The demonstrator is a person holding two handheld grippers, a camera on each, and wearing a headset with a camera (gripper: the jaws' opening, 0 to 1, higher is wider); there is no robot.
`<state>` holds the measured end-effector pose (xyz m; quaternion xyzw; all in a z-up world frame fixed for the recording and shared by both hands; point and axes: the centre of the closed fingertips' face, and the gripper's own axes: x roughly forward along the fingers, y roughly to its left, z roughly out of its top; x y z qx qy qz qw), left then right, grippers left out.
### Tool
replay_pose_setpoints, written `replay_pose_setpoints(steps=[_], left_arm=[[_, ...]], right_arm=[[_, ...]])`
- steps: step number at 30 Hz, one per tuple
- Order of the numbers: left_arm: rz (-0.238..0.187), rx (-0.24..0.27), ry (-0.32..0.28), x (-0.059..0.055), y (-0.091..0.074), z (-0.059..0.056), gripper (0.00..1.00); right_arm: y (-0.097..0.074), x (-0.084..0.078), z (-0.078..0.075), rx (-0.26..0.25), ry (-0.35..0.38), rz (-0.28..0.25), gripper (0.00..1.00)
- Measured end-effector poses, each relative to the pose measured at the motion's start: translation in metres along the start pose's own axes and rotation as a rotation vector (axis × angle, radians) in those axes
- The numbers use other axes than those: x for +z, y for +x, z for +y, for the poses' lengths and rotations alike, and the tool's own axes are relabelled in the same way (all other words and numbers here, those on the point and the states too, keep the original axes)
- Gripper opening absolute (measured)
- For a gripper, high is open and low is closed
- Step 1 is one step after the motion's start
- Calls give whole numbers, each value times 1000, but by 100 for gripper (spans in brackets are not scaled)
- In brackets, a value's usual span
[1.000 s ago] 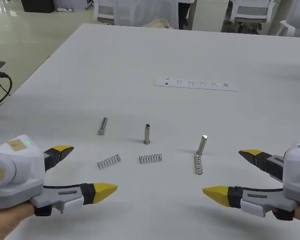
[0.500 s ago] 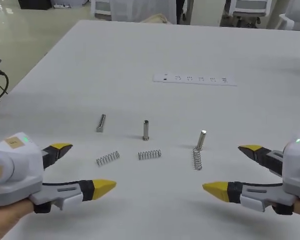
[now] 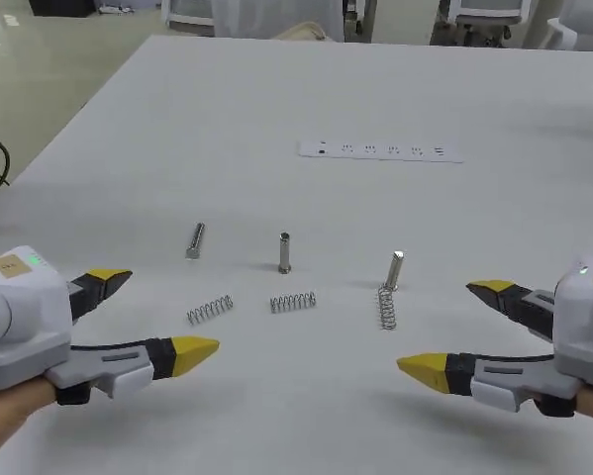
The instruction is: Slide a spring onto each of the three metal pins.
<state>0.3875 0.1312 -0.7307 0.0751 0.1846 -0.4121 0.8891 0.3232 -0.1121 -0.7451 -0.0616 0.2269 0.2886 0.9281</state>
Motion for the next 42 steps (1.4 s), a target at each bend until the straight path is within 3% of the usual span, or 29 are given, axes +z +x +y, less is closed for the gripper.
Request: replay_pose_setpoints(steps=[6, 9, 18, 27, 42], left_arm=[[6, -3, 35, 10, 2, 10, 82], [-10, -1, 18, 19, 5, 17, 80], [-13, -6, 49, 35, 16, 28, 79], [5, -3, 76, 43, 31, 43, 76], [26, 18, 45, 49, 61, 67, 70]], right_arm=[[-1, 1, 0, -2, 5, -6, 81], [-1, 1, 0, -4, 4, -7, 81], [-4, 1, -3, -17, 11, -10, 81], [-5, 0, -5, -22, 14, -8, 81], [-7, -3, -7, -29, 22, 0, 81]])
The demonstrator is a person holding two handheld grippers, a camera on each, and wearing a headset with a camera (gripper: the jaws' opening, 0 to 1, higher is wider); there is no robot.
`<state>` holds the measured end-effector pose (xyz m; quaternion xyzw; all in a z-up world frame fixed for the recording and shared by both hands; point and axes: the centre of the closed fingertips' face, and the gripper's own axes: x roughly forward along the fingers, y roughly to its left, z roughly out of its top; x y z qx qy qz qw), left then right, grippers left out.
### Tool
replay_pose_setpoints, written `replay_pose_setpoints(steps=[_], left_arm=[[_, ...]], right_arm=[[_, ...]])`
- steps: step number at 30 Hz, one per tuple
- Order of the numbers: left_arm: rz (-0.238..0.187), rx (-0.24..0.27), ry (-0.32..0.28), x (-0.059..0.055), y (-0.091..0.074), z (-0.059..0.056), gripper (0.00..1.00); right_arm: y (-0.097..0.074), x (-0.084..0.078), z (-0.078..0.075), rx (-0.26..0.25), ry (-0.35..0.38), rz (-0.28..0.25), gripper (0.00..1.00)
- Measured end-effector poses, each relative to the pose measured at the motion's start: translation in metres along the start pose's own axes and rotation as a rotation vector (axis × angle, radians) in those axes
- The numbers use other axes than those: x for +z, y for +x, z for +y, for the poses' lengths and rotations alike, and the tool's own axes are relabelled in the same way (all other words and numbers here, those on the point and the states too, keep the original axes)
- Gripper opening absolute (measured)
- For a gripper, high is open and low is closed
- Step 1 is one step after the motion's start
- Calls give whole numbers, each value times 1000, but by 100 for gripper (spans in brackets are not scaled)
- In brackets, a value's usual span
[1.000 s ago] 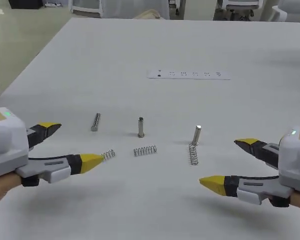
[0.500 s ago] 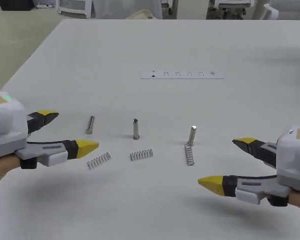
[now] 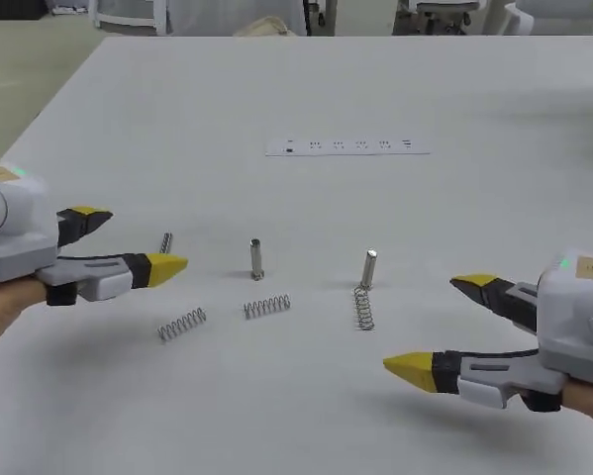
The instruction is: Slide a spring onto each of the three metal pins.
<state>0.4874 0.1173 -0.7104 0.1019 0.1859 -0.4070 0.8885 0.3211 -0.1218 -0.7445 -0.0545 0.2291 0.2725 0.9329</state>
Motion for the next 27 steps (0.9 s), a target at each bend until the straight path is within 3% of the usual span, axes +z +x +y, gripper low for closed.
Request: replay_pose_setpoints(steps=[7, 18, 27], left_arm=[[24, 30, 8, -3, 11, 7, 63], [63, 35, -2, -10, 35, 17, 53], [126, 78, -3, -22, 50, 28, 43]], right_arm=[[0, -4, 0, -1, 5, 9, 81], [1, -5, 1, -1, 5, 15, 81], [1, -8, 1, 0, 9, 22, 80]])
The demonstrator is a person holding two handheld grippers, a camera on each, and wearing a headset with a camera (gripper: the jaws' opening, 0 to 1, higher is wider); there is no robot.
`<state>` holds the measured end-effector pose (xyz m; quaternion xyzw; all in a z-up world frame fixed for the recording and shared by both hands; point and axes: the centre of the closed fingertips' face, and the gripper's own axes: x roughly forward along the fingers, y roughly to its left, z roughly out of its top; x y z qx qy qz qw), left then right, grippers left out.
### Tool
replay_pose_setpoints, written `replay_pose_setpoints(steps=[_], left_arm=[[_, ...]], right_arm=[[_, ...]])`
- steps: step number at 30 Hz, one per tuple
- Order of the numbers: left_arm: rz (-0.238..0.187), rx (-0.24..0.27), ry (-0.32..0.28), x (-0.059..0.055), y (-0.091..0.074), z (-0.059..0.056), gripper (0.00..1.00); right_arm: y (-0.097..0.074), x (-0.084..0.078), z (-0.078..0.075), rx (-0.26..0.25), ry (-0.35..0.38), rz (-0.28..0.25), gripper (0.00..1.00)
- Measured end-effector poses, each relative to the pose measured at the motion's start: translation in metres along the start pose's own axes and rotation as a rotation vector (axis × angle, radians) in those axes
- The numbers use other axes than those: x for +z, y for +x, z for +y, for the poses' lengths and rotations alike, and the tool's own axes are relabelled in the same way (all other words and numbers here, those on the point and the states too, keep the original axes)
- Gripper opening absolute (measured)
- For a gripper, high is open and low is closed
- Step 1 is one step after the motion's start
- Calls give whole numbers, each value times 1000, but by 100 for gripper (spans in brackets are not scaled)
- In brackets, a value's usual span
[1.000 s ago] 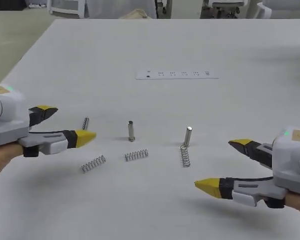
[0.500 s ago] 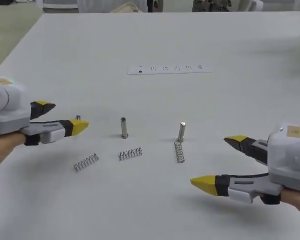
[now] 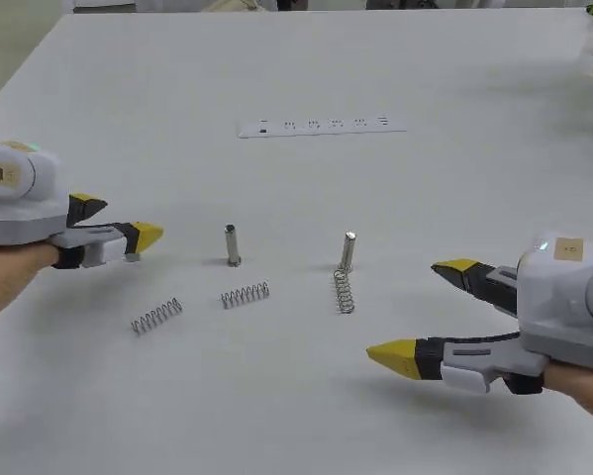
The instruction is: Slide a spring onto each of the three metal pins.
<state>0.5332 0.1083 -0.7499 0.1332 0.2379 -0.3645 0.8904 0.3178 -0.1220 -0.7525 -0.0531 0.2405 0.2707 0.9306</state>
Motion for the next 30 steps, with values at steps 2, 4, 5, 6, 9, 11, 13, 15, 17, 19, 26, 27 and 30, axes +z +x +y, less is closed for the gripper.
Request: replay_pose_setpoints(steps=[2, 4, 5, 6, 9, 11, 13, 15, 17, 19, 26, 27, 30], left_arm=[[17, 13, 7, -4, 3, 2, 41], [28, 13, -3, -6, 6, 3, 38], [34, 17, -4, -7, 6, 4, 38], [38, 20, -5, -8, 7, 5, 37], [45, 19, -16, -7, 9, 4, 35], [52, 25, -12, -7, 11, 6, 33], [58, 29, -13, -6, 13, 7, 30], [67, 40, -14, -6, 15, 8, 26], [80, 46, -17, -7, 17, 8, 23], [94, 51, -16, -8, 18, 7, 21], [141, 59, -19, -13, 22, 6, 15], [145, 61, -19, -13, 22, 6, 15], [157, 62, -21, -13, 24, 4, 13]], right_arm=[[0, -1, 0, 0, 2, 0, 80], [0, -1, 0, -1, 4, 0, 80], [0, -1, 0, 0, 3, 1, 80], [0, -1, 0, 1, 3, 1, 80], [0, -2, 1, 4, 0, 4, 80], [0, -3, 2, 5, 1, 5, 80], [0, -3, 1, 6, 2, 6, 80], [0, -3, 2, 6, 2, 6, 80], [0, -4, 2, 8, 3, 7, 80], [0, -5, 2, 8, 4, 9, 80], [0, -6, 1, 9, 7, 8, 80], [0, -6, 1, 9, 8, 8, 80], [0, -7, 0, 10, 7, 9, 80]])
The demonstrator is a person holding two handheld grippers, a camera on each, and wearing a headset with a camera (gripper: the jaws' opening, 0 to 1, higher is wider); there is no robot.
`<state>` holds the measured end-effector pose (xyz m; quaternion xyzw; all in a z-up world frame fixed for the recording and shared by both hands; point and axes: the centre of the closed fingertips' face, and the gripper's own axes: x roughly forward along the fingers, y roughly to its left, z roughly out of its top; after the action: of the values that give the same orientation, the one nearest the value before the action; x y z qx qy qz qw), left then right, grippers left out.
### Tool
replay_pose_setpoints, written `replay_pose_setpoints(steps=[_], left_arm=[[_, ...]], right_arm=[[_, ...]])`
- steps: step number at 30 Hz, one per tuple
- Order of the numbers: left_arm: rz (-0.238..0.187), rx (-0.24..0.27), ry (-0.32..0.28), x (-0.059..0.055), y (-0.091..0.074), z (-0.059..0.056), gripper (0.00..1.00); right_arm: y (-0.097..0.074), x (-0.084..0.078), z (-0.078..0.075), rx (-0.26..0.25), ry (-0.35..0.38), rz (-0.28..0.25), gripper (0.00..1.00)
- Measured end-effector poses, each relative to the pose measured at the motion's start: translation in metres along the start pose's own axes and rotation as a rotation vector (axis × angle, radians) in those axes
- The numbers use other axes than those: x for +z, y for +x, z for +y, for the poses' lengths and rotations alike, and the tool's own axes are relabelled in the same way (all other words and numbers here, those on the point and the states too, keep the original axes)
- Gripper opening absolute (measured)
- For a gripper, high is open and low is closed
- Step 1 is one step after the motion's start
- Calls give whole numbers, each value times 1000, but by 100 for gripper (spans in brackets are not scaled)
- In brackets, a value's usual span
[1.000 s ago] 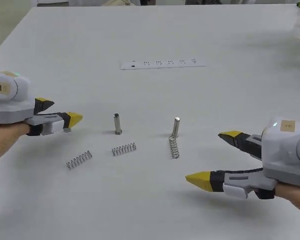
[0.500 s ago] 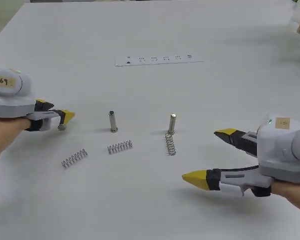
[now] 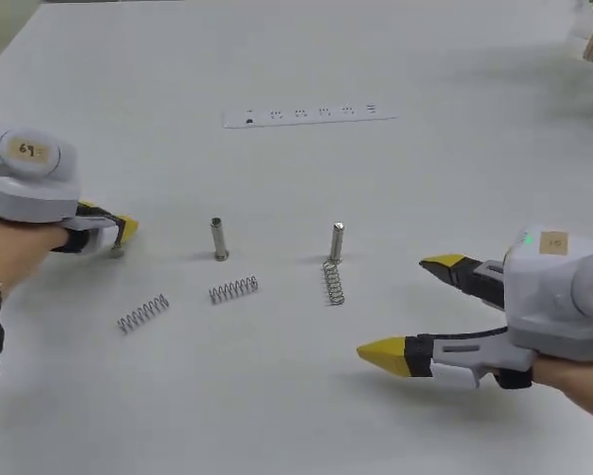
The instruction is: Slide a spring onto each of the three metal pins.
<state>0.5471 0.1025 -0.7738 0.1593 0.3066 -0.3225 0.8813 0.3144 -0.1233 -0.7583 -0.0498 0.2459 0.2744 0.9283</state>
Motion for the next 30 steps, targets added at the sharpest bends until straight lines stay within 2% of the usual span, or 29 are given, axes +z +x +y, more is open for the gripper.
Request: replay_pose_setpoints(steps=[6, 9, 17, 24, 30], left_arm=[[42, 9, 6, -2, 5, 0, 12], [79, 17, 19, -6, 6, 1, 12], [100, 17, 22, -7, 8, 0, 8], [113, 14, 57, -8, 7, -3, 1], [115, 17, 87, -7, 7, -4, 2]], right_arm=[[0, 0, 0, 3, 0, 0, 80], [0, 0, 0, 2, 2, 0, 80], [0, 0, 1, 4, -1, 3, 79], [0, -3, 1, 3, 1, 7, 79], [-1, -2, 1, 1, -1, 5, 78]])
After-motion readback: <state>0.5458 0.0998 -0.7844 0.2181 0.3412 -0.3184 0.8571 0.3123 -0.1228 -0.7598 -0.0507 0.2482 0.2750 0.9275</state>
